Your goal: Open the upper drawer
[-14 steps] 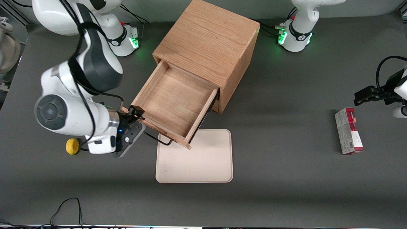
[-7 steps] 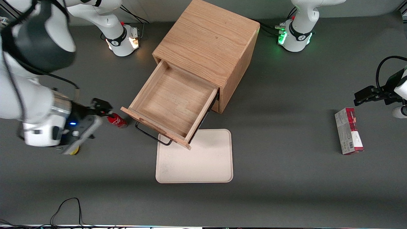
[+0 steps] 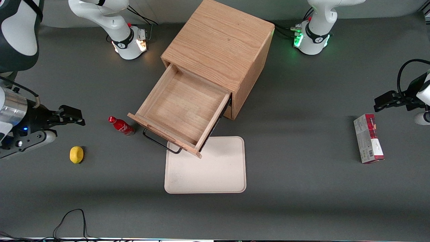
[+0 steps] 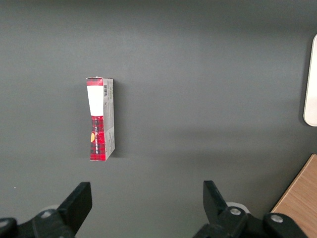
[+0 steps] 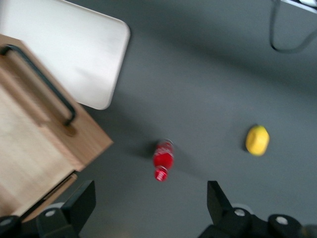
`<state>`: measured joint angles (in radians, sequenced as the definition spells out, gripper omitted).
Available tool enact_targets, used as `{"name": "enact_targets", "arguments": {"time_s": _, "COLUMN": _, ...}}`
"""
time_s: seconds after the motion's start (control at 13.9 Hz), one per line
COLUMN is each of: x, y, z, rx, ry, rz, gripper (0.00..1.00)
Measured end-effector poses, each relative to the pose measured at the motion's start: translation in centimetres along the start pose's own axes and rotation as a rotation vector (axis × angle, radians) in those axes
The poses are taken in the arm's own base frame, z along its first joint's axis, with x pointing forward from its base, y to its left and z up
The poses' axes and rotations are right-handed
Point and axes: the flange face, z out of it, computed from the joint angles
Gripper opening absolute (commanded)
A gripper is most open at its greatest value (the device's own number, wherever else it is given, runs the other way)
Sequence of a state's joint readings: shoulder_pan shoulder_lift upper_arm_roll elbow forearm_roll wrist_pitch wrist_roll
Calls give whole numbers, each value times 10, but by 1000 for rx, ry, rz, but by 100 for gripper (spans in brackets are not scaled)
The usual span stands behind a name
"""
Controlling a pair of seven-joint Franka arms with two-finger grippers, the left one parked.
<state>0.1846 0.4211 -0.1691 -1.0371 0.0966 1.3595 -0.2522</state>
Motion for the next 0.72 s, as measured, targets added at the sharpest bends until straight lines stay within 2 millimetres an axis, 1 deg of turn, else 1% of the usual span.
{"name": "enact_targets", "arguments": {"time_s": 0.14, "x": -16, "y": 37, "z": -1, "rx": -18, "ry": 34, "rz": 65, "gripper": 100}}
{"name": "enact_targets", "arguments": {"time_s": 0.22, "x": -28, "y": 55, "z": -2, "rx": -18, "ry": 64, "rz": 96, "gripper": 100}}
{"name": "enact_targets", "arguments": {"time_s": 0.29, "x": -41, "y": 71, "z": -4, "rx": -17, "ry": 88, "rz": 122, "gripper": 100}}
{"name": "enact_targets", "arguments": {"time_s": 0.36, "x": -55, "y": 80, "z": -5, "rx": -24, "ry": 96, "rz": 136, "gripper": 100}}
{"name": "enact_targets", "arguments": {"time_s": 0.43, "x": -65, "y": 82, "z": -5, "rx": -48, "ry": 86, "rz": 134, "gripper": 100}}
{"name": "enact_targets", "arguments": {"time_s": 0.5, "x": -72, "y": 77, "z": -6, "rx": -72, "ry": 78, "rz": 122, "gripper": 100}}
{"name": "enact_targets", "arguments": {"time_s": 0.65, "x": -80, "y": 64, "z": -3, "rx": -85, "ry": 65, "rz": 106, "gripper": 100}}
{"name": "enact_targets", "arguments": {"time_s": 0.72, "x": -83, "y": 64, "z": 0, "rx": -83, "ry": 56, "rz": 111, "gripper": 100}}
